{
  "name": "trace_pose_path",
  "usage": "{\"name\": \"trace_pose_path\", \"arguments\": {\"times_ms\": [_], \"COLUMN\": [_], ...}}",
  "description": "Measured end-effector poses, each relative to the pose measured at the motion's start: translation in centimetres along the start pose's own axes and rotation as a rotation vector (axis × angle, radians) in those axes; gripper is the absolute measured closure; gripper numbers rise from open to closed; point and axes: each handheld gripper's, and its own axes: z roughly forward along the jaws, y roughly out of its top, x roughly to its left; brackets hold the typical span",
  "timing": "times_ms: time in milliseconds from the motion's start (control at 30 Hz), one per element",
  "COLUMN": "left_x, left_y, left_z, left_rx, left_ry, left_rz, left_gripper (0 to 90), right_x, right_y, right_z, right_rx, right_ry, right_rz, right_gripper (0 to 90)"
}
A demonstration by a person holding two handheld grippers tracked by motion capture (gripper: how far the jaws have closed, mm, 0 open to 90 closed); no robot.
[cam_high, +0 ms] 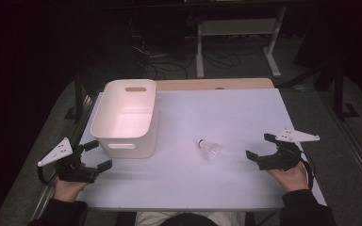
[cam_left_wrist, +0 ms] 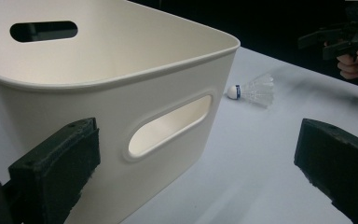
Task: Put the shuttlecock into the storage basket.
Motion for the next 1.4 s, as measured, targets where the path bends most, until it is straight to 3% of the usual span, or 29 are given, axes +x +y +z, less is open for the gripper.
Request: {"name": "trace_pose_path", "arguments": {"times_ms": [167,1033,1200,1400], "left_x": [-0.1,-0.1,-0.1,-0.1], "left_y": [0.0,0.0,0.0,0.0], "left_z": [0.0,0.0,0.0,0.0], "left_rx": [-0.001,-0.001,-0.001,-0.001], "left_ry": [-0.003,-0.009,-0.01,-0.009], "left_rz": [-0.001,-0.005,-0.006,-0.005], "left_gripper": [0.0,0.0,0.0,0.0], "right_x": [-0.1,0.3,0.6,0.8], "right_y": [-0.1,0.0,0.5,1.2], "right_z": [-0.3,0.0,0.1,0.2], "right_rx": [-0.013,0.026,0.029,0.039], "right_ry": [0.004,0.011,0.029,0.033], "right_rz": [0.012,0.003,0.019,0.005], "right_gripper": [0.0,0.0,0.0,0.0]}}
